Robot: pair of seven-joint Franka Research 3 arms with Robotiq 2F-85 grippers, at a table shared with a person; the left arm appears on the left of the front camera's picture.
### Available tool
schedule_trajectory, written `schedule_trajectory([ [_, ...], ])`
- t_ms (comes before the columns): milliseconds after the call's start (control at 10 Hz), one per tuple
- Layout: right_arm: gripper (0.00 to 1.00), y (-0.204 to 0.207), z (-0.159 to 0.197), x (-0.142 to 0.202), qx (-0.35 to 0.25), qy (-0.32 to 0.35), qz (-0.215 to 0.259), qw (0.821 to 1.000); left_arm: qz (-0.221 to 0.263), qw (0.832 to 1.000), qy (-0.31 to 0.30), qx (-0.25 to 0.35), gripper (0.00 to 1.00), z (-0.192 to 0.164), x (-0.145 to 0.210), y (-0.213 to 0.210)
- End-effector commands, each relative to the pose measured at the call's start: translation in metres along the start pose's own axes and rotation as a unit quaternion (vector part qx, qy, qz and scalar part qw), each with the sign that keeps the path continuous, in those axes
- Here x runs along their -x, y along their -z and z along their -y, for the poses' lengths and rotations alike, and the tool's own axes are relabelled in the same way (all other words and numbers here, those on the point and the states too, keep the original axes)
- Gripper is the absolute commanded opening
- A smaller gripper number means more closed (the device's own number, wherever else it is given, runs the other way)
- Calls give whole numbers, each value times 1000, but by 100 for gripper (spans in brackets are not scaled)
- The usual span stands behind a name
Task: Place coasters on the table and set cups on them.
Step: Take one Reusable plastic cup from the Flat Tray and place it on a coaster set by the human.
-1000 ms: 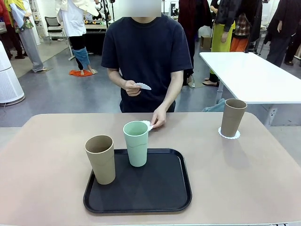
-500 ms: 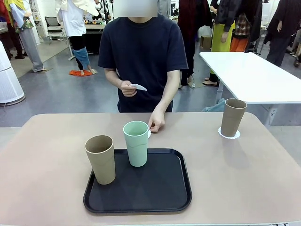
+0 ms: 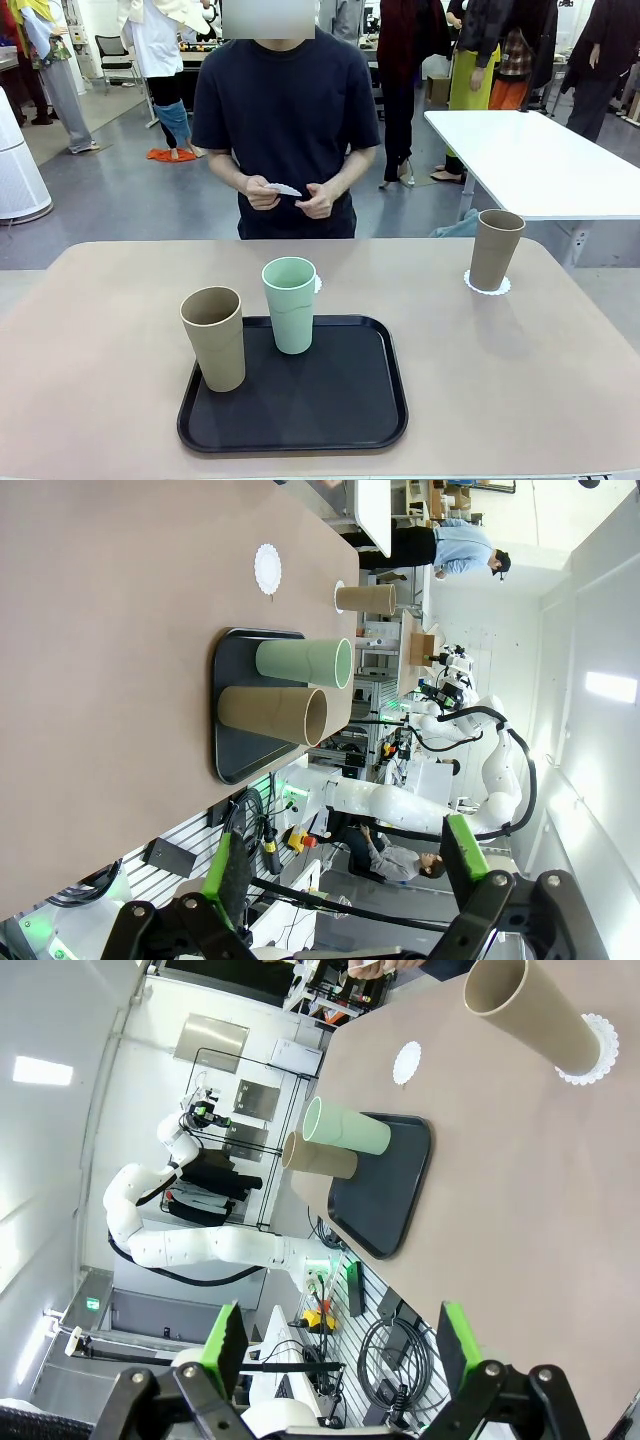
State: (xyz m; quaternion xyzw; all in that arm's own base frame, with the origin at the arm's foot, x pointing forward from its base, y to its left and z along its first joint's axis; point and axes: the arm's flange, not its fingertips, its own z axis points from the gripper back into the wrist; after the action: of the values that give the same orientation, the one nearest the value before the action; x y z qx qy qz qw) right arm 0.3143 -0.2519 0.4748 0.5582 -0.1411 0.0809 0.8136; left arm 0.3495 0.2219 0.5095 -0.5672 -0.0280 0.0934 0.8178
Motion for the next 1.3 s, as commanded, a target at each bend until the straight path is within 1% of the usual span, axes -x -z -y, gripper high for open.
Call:
schedule_trajectory([
  [0,100,-1,-2,0,1,2,1,1000,9,1000,4,4,100,2,0,0],
  [1200,100,-1,-2,0,1,2,1,1000,9,1000,4,4,100,2,0,0],
])
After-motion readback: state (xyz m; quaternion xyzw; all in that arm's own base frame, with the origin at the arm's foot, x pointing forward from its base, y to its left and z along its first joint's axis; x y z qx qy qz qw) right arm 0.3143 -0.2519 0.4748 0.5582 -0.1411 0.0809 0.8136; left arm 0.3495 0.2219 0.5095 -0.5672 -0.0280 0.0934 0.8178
